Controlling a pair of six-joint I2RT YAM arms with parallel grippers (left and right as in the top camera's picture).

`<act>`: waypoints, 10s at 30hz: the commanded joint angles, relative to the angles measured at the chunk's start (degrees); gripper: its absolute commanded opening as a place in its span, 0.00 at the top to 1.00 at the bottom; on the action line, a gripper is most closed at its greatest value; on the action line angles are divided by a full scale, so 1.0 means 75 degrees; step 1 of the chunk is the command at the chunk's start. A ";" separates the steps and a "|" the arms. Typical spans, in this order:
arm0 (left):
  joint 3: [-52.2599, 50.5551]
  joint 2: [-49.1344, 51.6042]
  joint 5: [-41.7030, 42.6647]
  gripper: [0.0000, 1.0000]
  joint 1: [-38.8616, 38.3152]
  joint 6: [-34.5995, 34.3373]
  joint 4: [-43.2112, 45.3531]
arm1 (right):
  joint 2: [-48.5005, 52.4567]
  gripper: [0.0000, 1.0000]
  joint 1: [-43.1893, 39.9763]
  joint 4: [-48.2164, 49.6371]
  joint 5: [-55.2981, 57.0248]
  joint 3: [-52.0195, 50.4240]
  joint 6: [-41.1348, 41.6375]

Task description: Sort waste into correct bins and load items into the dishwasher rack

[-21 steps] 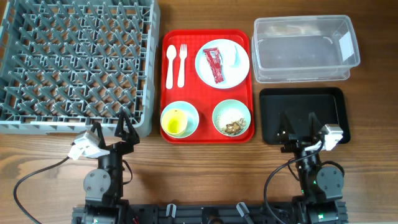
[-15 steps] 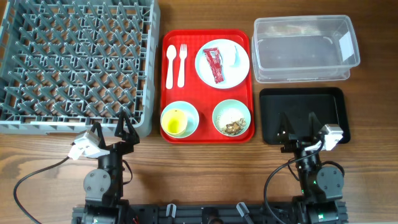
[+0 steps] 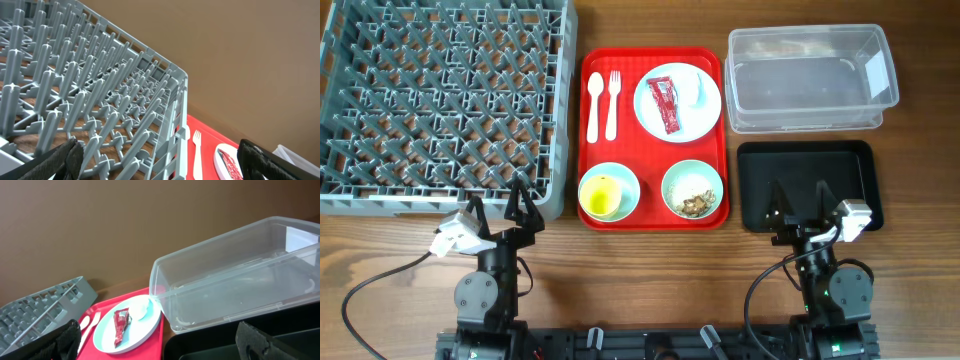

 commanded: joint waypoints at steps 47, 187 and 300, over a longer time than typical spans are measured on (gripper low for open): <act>-0.0012 -0.0041 0.3127 0.00 -0.0044 -0.0122 0.1384 | -0.0067 0.00 -0.0047 0.0609 -0.2626 0.0090 0.1973; 1.0893 0.9786 1.3837 0.37 0.0481 0.2428 -0.8023 | 1.0016 0.00 0.2824 -0.1177 -0.8099 0.9518 0.1772; 1.1680 0.7064 0.3614 0.00 0.0595 0.1740 -1.0727 | 1.5279 0.14 0.2582 -0.4707 -0.1061 1.2222 -0.1888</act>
